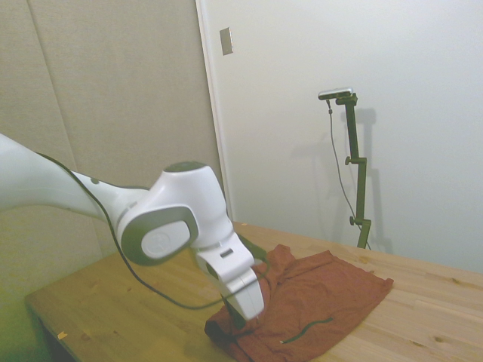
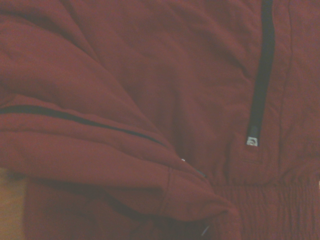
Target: Fold the shorts
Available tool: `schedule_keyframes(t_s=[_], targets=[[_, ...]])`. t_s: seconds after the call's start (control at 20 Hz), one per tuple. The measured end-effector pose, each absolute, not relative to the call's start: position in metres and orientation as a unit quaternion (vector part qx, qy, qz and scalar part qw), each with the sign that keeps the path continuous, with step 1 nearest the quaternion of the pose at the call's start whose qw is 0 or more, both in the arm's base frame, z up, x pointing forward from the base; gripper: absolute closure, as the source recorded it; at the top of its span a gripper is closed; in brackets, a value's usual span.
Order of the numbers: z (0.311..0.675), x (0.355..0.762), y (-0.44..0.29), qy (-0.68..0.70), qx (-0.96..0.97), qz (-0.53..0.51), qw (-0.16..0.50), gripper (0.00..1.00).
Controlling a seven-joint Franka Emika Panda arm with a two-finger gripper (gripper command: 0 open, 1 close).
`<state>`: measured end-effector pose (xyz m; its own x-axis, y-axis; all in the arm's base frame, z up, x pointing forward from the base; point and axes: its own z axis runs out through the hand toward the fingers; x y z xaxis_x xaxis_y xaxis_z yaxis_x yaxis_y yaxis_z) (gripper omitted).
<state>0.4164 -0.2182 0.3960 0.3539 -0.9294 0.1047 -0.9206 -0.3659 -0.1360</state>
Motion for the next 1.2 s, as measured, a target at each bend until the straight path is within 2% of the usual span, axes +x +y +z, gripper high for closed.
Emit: schedule_keyframes(t_s=[0.2, 0.85, 1.0, 1.2], targets=[[0.367, 0.412, -0.257, 0.591, -0.803, -0.074, 0.015, 0.00], [0.370, 0.424, -0.252, 0.579, -0.811, -0.084, 0.010, 0.00], [0.386, 0.424, -0.248, 0.565, -0.819, -0.101, -0.003, 0.00], [0.440, 0.429, -0.203, 0.511, -0.846, -0.146, -0.045, 0.00]])
